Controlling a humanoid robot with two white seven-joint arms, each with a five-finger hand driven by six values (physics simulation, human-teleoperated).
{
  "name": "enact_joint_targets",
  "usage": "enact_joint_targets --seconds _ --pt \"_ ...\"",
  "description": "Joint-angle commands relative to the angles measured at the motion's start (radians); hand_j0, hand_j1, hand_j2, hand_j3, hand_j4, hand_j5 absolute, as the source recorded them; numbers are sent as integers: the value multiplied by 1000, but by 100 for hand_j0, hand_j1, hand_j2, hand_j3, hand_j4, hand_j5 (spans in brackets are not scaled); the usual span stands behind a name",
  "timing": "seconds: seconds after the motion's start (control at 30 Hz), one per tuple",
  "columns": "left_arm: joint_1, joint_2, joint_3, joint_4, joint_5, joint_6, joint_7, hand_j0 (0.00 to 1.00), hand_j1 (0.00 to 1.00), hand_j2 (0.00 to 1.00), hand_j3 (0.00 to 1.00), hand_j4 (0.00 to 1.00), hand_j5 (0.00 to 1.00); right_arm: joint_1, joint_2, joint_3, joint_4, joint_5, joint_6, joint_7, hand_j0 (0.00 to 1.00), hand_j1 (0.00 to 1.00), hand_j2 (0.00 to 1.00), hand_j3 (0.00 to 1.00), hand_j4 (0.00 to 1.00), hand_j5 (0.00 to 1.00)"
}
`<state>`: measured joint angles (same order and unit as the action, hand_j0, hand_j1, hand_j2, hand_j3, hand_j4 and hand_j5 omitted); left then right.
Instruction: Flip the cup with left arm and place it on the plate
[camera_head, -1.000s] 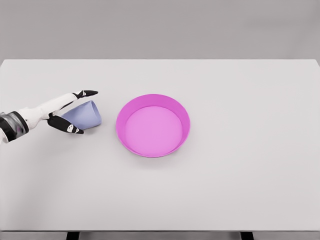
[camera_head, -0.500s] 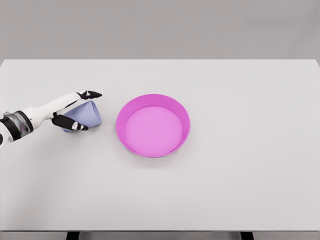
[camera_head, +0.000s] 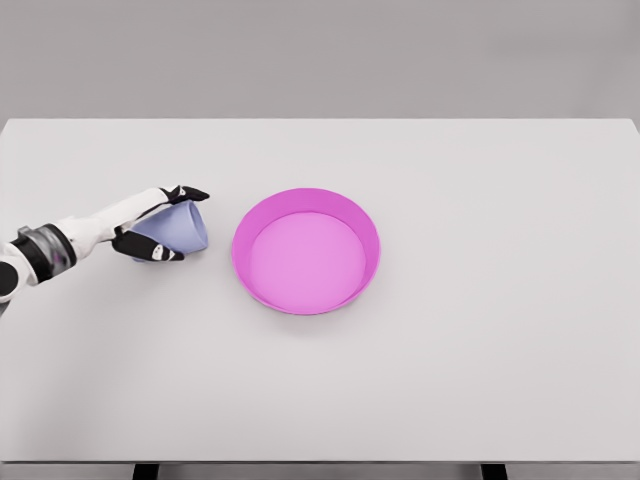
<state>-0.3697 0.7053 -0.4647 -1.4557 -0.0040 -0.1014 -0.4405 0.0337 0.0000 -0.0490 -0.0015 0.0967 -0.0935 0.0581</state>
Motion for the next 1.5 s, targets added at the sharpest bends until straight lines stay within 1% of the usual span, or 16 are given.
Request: enact_joint_targets --seconds 0.0,0.1,0.17,0.33,0.4,0.57,0.7,0.77,0.83,0.9,1.0,1.07,1.17,1.27,1.4,1.47 --pt "0 -3 -2 0 4 8 0 87 87 87 87 87 87 0 0 0 0 0 0 0 100 100 100 100 100 100" --pt "0 -3 -2 -2 4 25 0 85 85 85 85 85 85 0 0 0 0 0 0 0 100 100 100 100 100 100" --pt "0 -3 -2 -2 7 23 -1 76 76 76 76 76 76 0 0 0 0 0 0 0 100 100 100 100 100 100" --pt "-5 -6 1 -2 15 15 0 76 76 76 76 76 76 0 0 0 0 0 0 0 100 100 100 100 100 100" --pt "-6 -12 5 -3 61 9 0 76 76 76 76 76 76 0 0 0 0 0 0 0 100 100 100 100 100 100" --pt "-8 -14 11 -5 102 -11 0 76 76 76 76 76 76 0 0 0 0 0 0 0 100 100 100 100 100 100" --pt "-8 -18 14 -5 170 -37 0 76 76 76 76 76 76 0 0 0 0 0 0 0 100 100 100 100 100 100" --pt "-8 -23 15 -5 174 -52 0 76 76 76 76 76 76 0 0 0 0 0 0 0 100 100 100 100 100 100" --pt "-8 -47 17 -5 174 -55 0 72 72 72 72 72 72 0 0 0 0 0 0 0 100 100 100 100 100 100" --pt "-8 -49 18 -6 174 -75 0 73 73 73 73 73 73 0 0 0 0 0 0 0 100 100 100 100 100 100" --pt "-8 -56 24 -9 217 -121 0 73 73 73 73 73 73 0 0 0 0 0 0 0 100 100 100 100 100 100" --pt "-8 -73 46 -15 217 -146 0 73 73 73 73 73 73 0 0 0 0 0 0 0 100 100 100 100 100 100" --pt "-6 -133 70 -17 225 -192 -1 73 73 73 73 73 73 0 0 0 0 0 0 0 100 100 100 100 100 100" --pt "-5 -178 70 -18 240 -204 -1 73 73 73 73 73 73 0 0 0 0 0 0 0 100 100 100 100 100 100" --pt "-3 -185 70 -44 256 -208 -1 73 73 73 73 73 73 0 0 0 0 0 0 0 100 100 100 100 100 100" --pt "0 -205 70 -51 268 -212 -1 73 73 73 73 73 73 0 0 0 0 0 0 0 100 100 100 100 100 100"
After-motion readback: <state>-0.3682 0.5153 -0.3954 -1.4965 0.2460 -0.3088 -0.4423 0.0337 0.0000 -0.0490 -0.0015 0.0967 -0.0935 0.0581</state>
